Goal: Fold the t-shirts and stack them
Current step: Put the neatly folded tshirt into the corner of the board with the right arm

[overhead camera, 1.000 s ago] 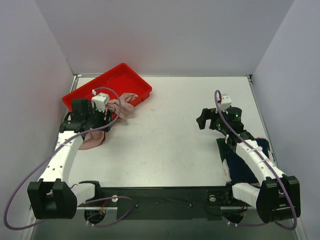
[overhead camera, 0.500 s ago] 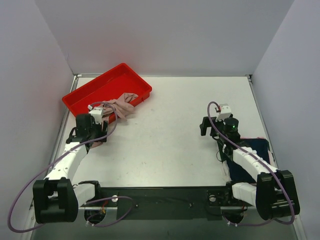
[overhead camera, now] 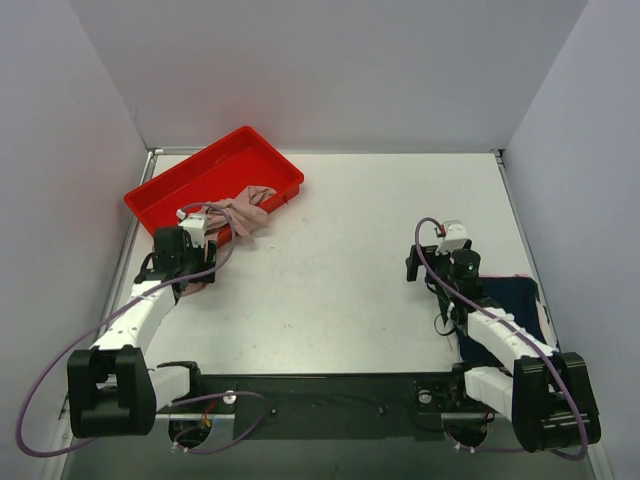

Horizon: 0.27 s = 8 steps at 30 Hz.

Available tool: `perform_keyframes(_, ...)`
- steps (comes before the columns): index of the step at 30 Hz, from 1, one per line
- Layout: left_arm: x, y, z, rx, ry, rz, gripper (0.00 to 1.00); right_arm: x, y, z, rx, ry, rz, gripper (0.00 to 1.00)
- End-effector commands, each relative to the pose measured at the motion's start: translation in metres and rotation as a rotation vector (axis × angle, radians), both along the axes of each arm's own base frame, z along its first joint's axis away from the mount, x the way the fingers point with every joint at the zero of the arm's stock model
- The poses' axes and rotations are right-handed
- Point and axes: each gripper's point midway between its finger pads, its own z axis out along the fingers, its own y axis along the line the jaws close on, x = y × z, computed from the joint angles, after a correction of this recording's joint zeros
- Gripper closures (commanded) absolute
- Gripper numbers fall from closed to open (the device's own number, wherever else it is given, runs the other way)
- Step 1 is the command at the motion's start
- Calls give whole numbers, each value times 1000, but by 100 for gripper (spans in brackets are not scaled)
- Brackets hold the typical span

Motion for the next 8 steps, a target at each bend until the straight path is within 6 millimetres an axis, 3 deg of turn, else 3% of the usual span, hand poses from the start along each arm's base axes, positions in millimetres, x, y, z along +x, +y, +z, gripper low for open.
perform_keyframes(1, 10, -5, 9, -26, -44, -20, 22, 13, -1, 24, 4, -97, -2, 0)
perform_keyframes(8, 11, -3, 9, -39, -50, 11, 21, 13, -1, 24, 4, -103, -4, 0)
